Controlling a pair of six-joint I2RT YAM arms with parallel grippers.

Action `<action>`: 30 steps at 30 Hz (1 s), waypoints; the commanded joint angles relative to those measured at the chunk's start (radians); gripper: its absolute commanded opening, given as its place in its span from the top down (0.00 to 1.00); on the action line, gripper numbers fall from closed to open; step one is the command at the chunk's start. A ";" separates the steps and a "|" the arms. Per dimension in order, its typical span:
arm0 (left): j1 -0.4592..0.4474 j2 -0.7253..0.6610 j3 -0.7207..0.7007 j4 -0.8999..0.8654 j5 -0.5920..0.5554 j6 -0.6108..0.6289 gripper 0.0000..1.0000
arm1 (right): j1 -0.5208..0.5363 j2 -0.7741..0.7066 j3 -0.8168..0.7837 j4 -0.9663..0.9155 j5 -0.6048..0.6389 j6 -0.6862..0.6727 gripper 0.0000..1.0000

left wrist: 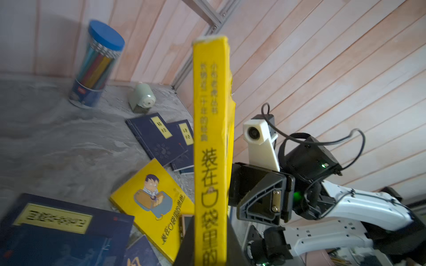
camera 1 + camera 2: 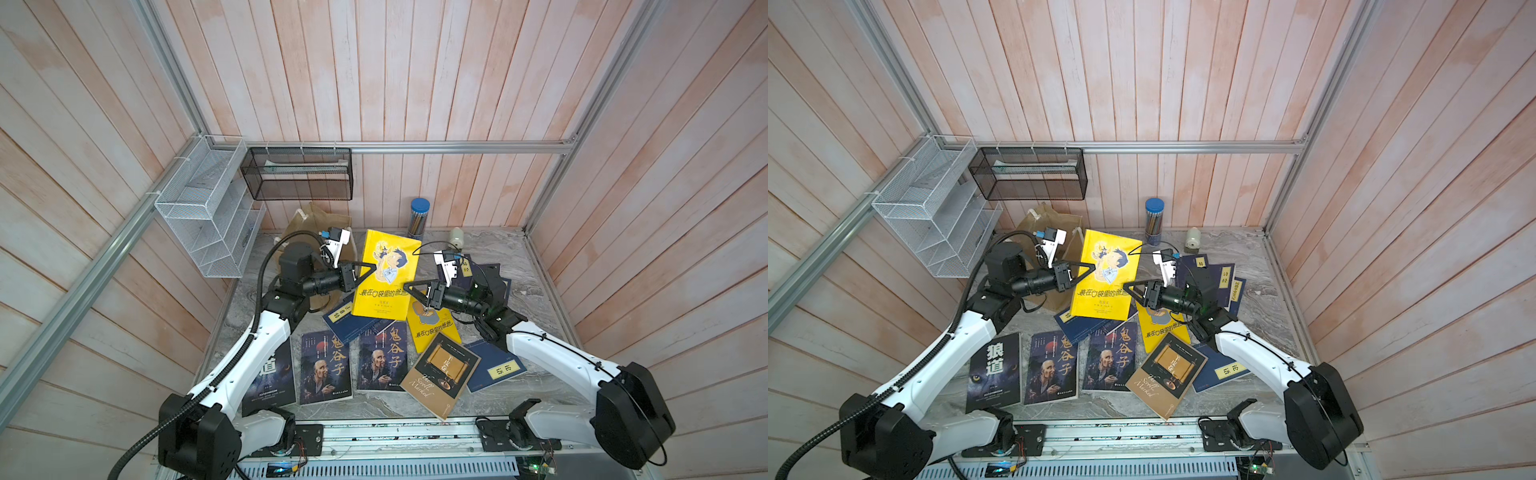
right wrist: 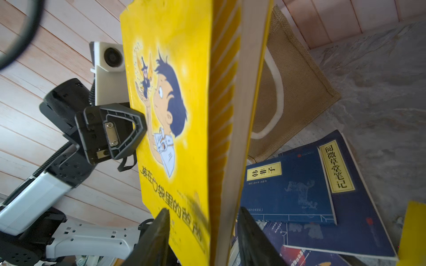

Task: Put the books into the canvas bag
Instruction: Pick up the book from the book, then place the book in the canvas bag.

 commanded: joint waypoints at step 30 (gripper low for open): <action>0.186 0.186 0.416 -0.368 -0.692 0.708 1.00 | 0.238 0.929 1.275 -0.615 0.363 -0.023 0.46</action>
